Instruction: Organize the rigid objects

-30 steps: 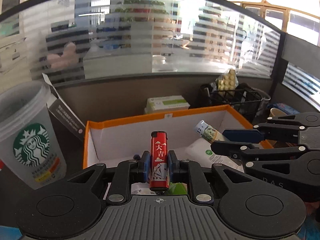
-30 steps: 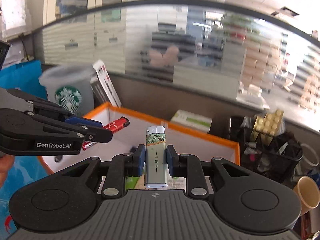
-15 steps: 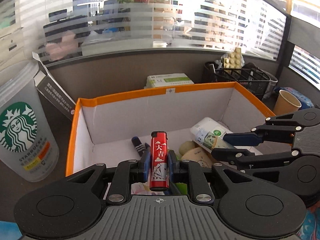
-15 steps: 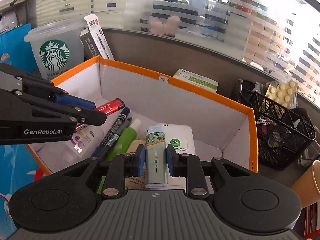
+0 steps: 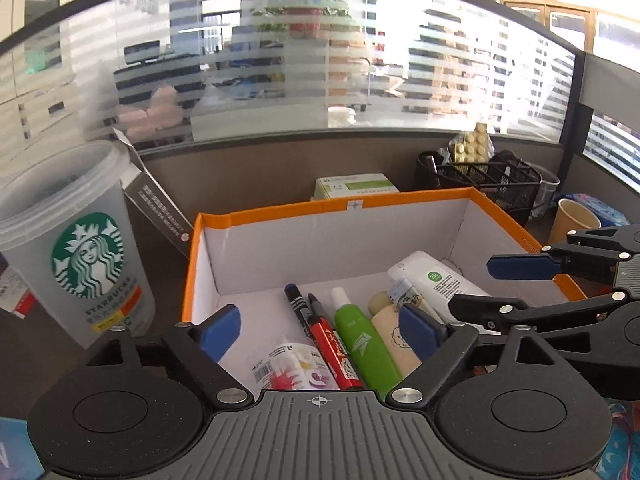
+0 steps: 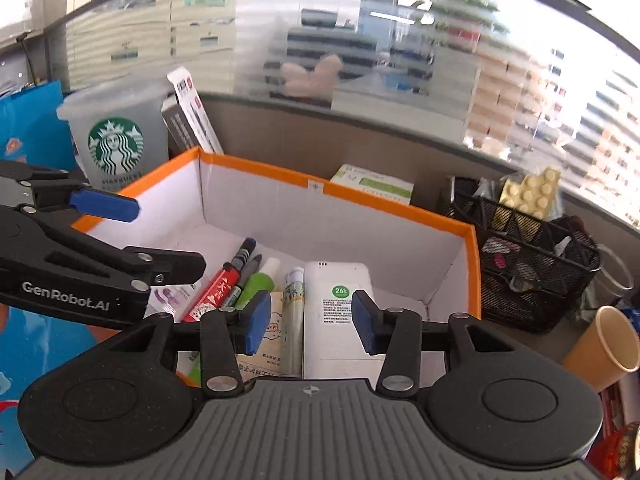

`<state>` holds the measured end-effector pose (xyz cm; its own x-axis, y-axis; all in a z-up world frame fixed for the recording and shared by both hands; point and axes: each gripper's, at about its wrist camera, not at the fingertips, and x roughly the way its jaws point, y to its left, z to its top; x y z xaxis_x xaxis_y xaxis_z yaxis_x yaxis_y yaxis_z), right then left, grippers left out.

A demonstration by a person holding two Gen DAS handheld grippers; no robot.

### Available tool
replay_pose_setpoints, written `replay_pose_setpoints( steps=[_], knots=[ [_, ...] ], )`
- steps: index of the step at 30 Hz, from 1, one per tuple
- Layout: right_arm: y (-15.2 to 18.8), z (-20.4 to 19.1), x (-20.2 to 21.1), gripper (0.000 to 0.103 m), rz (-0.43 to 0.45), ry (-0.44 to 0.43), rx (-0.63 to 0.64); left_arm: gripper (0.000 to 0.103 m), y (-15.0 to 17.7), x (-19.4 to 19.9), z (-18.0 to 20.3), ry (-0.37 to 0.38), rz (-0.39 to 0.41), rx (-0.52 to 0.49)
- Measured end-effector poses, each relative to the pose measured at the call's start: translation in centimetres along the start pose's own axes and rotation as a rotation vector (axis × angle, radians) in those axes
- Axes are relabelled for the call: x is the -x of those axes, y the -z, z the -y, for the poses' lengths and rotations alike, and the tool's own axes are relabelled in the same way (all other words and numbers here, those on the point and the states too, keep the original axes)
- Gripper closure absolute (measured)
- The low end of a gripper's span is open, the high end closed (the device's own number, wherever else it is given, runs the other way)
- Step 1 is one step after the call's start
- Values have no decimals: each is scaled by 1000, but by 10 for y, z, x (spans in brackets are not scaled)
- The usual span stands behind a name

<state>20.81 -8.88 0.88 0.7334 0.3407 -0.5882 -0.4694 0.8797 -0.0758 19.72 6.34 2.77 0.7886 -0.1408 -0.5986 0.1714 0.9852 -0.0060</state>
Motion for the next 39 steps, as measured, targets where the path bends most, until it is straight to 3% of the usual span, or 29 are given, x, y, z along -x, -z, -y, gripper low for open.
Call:
replay_pose_setpoints(
  steps=[11, 14, 16, 22, 28, 39],
  knots=[
    [11, -20, 53, 47, 117, 38, -25, 0, 23, 51, -1, -51, 55, 47],
    [18, -27, 70, 36, 151, 74, -18, 0, 31, 65, -2, -61, 66, 56],
    [24, -30, 83, 21, 185, 82, -32, 0, 37, 74, -3, -69, 76, 58],
    [41, -42, 125, 3, 282, 112, -60, 0, 51, 101, -2, -84, 97, 72],
    [52, -50, 153, 0, 338, 173, -63, 0, 61, 120, 0, -106, 109, 72],
    [63, -65, 165, 0, 357, 168, -52, 0, 73, 133, 4, -134, 87, 74]
  ],
)
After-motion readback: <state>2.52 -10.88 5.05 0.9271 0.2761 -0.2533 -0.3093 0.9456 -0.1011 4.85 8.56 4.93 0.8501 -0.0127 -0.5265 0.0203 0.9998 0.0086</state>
